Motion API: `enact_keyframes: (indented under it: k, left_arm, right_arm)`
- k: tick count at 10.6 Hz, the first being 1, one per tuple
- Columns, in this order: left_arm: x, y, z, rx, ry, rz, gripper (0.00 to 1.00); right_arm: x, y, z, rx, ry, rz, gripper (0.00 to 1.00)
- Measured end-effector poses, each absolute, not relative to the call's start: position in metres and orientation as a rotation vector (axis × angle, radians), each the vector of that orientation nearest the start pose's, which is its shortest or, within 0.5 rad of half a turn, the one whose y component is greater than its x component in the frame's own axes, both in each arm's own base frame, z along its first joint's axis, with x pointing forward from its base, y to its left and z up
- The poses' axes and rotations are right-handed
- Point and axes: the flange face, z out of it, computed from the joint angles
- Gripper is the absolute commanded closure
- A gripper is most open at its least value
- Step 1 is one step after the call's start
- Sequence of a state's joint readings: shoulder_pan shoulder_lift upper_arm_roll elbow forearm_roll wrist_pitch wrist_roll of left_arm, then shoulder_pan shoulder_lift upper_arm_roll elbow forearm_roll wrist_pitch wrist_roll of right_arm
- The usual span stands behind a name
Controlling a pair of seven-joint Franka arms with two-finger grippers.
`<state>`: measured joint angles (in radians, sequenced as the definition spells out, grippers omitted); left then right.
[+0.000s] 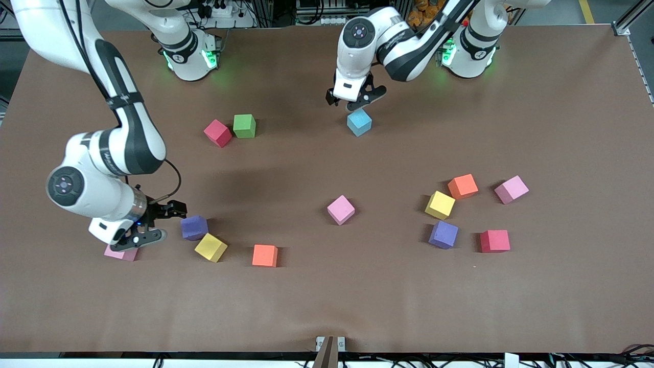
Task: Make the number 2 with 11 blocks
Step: 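Grasp the cyan cube with the left gripper while the right gripper lowers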
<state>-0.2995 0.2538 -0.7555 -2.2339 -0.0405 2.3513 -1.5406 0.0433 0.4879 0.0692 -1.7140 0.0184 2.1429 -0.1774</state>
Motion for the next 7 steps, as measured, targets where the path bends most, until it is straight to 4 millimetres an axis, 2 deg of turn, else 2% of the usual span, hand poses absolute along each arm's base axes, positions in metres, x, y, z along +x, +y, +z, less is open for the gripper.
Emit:
enact_keyframes:
  k: [2,5,7]
  left_arm:
    - [0.266,-0.462,0.267,-2.985,-0.788,0.321,0.0]
    - [0.283,-0.446,0.247,-2.97,-0.776,0.276,0.0]
    - [0.289,-0.443,0.232,-2.975,-0.787,0.29,0.0]
  right_arm:
    - [0.658,0.071,0.284,-3.058,-0.429,0.102,0.0]
    - [0.66,0.072,0.269,-3.057,-0.429,0.093,0.0]
    - [0.659,0.074,0.261,-3.054,-0.433,0.102,0.0]
